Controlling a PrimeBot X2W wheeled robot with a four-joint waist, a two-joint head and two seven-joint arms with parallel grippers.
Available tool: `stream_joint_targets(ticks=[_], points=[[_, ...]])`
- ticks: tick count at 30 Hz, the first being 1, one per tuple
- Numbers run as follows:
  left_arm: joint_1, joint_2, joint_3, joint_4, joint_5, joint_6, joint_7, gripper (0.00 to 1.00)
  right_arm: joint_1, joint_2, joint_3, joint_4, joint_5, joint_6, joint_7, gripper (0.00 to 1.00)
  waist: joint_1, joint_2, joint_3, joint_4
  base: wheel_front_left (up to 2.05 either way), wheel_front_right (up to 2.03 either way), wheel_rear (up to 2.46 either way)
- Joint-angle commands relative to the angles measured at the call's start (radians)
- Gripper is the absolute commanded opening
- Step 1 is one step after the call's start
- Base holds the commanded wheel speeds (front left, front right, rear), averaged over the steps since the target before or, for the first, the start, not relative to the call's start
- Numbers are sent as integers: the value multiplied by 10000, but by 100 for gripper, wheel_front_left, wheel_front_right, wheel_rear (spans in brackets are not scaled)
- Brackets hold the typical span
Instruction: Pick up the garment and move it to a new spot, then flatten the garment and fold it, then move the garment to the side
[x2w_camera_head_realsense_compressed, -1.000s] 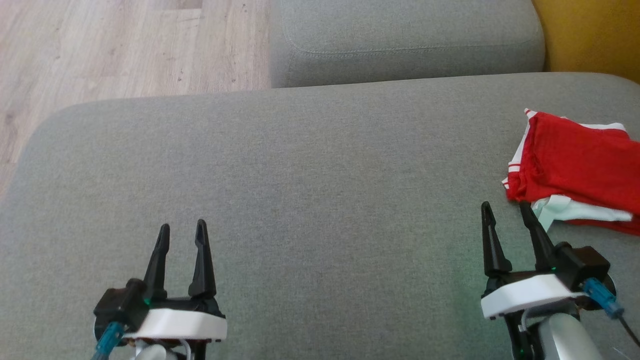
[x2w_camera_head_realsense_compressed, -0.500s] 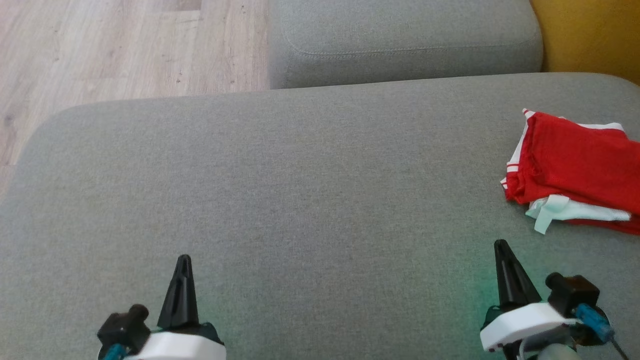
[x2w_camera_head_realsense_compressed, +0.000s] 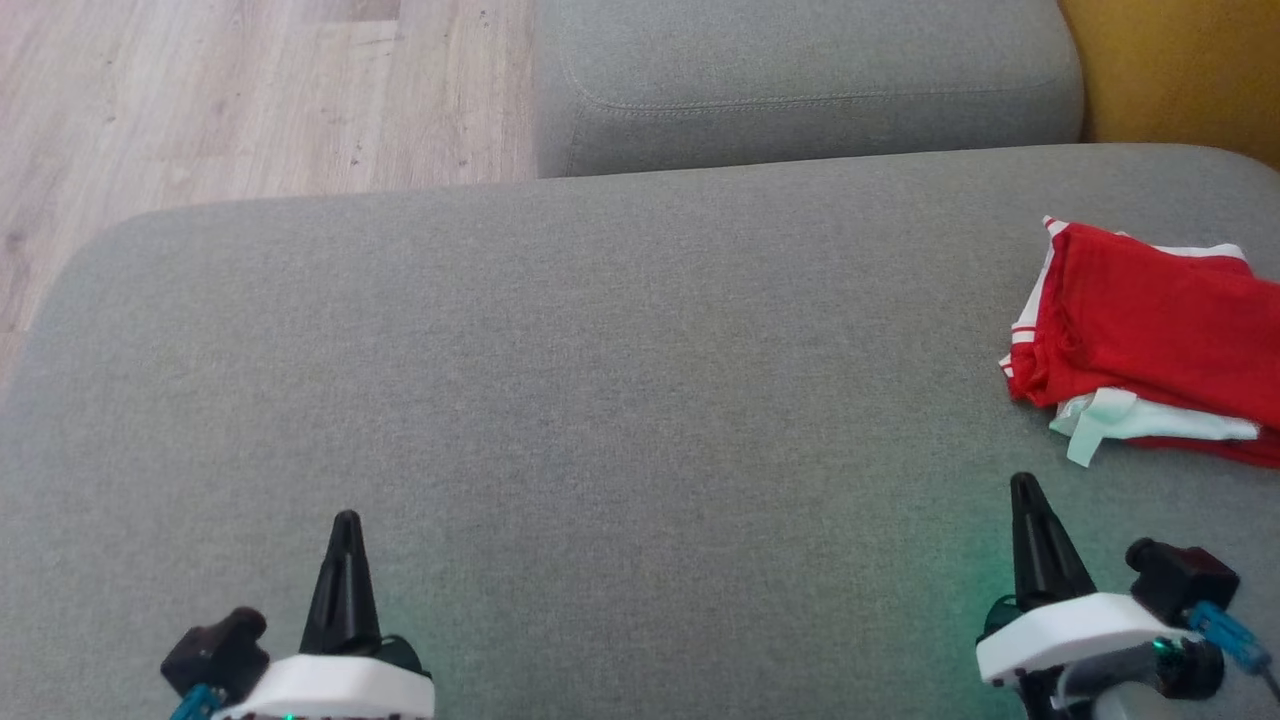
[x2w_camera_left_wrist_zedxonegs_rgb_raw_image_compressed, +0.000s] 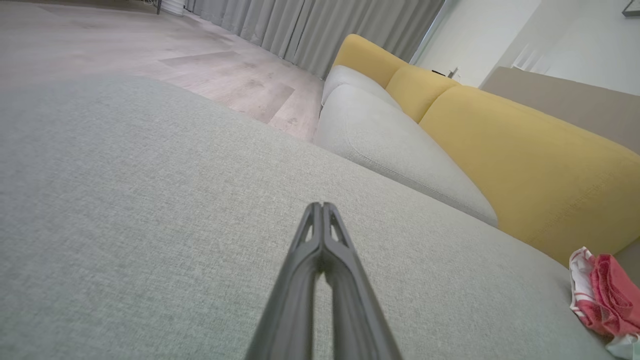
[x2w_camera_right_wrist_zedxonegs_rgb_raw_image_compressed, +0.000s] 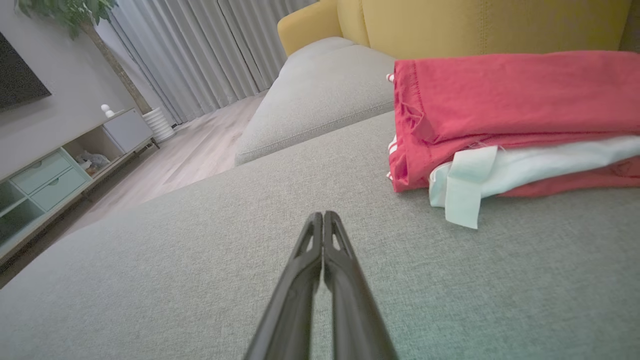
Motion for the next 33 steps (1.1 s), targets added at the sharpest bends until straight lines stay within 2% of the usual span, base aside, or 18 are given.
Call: stream_joint_targets(ticks=[1, 33], points=[[-512, 9, 212, -352, -261, -58, 56, 0, -488, -22, -62, -388, 336, 12, 57, 0, 0, 0, 1, -3, 0, 0, 0], [-743, 23, 860, -468, -3451, -166, 1002, 0, -668, -30, -443, -706, 4093, 30, 976, 0, 0, 0, 17, -65, 0, 0, 0]])
